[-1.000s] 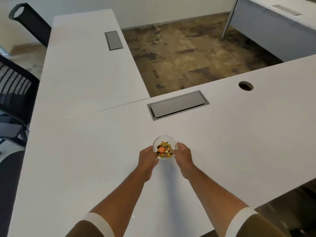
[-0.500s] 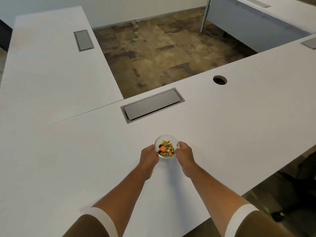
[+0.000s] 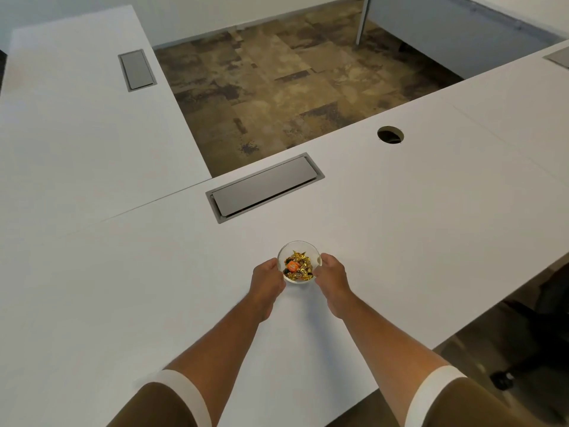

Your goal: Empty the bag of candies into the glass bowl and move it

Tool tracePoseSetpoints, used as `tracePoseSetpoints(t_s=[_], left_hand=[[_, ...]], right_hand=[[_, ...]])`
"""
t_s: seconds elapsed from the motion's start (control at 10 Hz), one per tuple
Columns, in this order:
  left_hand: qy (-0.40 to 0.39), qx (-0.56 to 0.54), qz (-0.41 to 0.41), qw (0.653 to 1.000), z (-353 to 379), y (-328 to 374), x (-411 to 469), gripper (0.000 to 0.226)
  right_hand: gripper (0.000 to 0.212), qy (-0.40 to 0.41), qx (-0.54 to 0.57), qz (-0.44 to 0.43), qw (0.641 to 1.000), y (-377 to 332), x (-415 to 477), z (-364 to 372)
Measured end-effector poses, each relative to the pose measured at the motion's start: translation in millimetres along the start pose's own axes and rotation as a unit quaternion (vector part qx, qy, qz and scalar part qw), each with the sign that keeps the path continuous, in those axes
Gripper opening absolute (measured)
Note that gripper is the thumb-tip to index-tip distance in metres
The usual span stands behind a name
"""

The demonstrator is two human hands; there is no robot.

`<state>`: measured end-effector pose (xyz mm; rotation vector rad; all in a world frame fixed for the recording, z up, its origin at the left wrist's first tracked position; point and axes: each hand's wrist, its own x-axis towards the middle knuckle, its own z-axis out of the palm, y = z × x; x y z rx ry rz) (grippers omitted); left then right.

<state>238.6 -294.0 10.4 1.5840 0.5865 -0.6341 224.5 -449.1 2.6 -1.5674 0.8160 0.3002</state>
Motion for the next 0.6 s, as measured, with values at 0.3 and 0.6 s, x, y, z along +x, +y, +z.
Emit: tracePoseSetpoints(t_s=[0.3, 0.6], left_hand=[[0.006, -0.019, 0.003, 1.000, 0, -2, 2, 0.046], [-0.017, 0.011, 0.008, 1.000, -10, 7, -4, 0.031]], right_hand=[[0.047, -0.002, 0.008, 0.010, 1.000, 1, 5, -2], [0.028, -0.003, -0.074, -0.012, 0.997, -18, -2, -1]])
